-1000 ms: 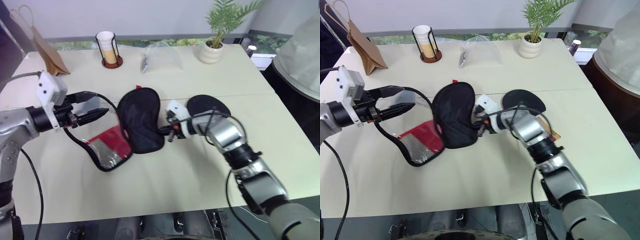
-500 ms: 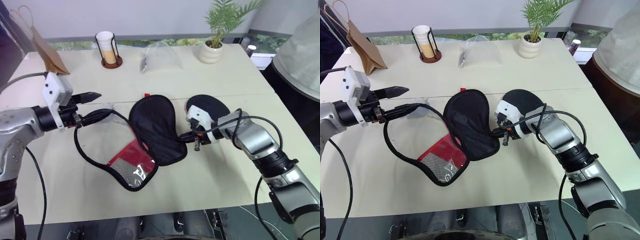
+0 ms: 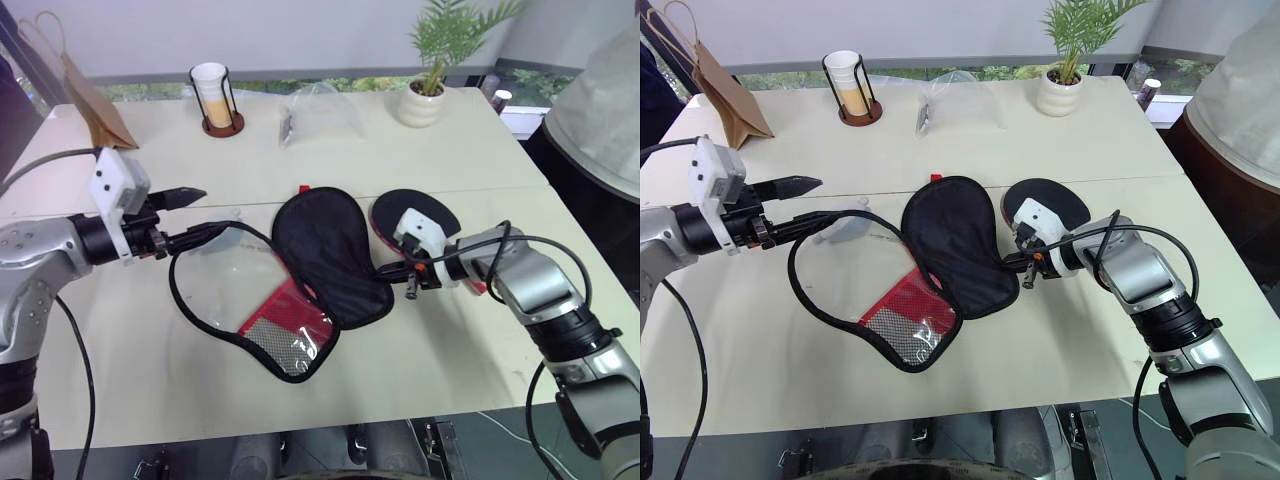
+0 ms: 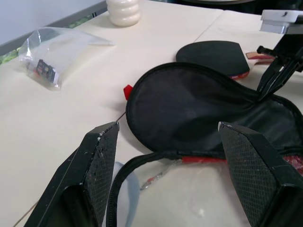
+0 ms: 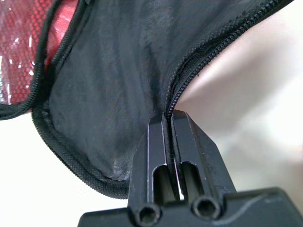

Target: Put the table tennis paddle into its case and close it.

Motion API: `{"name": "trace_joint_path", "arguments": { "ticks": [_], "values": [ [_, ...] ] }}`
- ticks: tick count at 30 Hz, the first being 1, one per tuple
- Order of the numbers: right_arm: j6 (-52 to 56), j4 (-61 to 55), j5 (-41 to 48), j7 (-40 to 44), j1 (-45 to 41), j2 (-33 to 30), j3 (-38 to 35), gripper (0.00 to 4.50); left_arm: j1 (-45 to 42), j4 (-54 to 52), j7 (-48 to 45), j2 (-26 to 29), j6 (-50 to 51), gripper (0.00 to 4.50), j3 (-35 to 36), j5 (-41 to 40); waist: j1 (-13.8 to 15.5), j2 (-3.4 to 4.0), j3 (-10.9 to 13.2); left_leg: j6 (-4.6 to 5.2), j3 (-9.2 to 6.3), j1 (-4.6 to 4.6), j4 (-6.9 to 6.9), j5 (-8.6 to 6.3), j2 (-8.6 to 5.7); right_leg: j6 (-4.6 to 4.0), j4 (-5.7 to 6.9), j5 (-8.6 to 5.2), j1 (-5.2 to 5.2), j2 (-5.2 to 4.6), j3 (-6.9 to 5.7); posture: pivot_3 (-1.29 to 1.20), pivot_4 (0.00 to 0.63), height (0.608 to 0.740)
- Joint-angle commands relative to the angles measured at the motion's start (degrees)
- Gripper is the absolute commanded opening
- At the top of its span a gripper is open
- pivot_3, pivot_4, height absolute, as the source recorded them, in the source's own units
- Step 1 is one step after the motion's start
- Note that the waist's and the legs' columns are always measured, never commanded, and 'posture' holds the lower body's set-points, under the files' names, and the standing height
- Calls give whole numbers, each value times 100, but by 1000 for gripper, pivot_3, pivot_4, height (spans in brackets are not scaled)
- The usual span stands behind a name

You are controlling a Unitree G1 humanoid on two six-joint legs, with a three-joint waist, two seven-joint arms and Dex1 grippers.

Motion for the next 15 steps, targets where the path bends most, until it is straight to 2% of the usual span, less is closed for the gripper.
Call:
{"name": "trace_joint_path", "arguments": {
  "ticks": [1, 5, 10, 15],
  "values": [
    [60, -214, 72, -177, -131, -2, -303, 1761, -102, -134, -9, -9, -60, 3457, -7, -29, 5, 0, 0, 0, 0, 0, 0, 0, 0, 0, 0, 0, 0, 0, 0, 0, 150, 740],
    [270, -268, 230, -344, -284, -184, -835, 3865, -104, -163, 13, -56, -73, 3457, -68, -36, 4, 0, 0, 0, 0, 0, 0, 0, 0, 0, 0, 0, 1, 0, 0, 0, 150, 740],
    [677, -370, 324, -697, -213, -669, -1628, 3865, -45, -228, 24, -123, -76, 3457, -83, -47, 28, 0, 0, 0, -1, -1, 0, 0, 0, 0, -1, 0, 1, 0, 0, 0, 150, 740],
    [1088, -735, 269, -1043, 500, -1151, -2089, 3865, -97, -202, -3, -170, -88, 3457, -130, -26, 28, -2, -1, 0, 0, -2, 0, 0, 0, 0, -5, 0, 2, 0, 0, 0, 150, 740]
  ]
}}
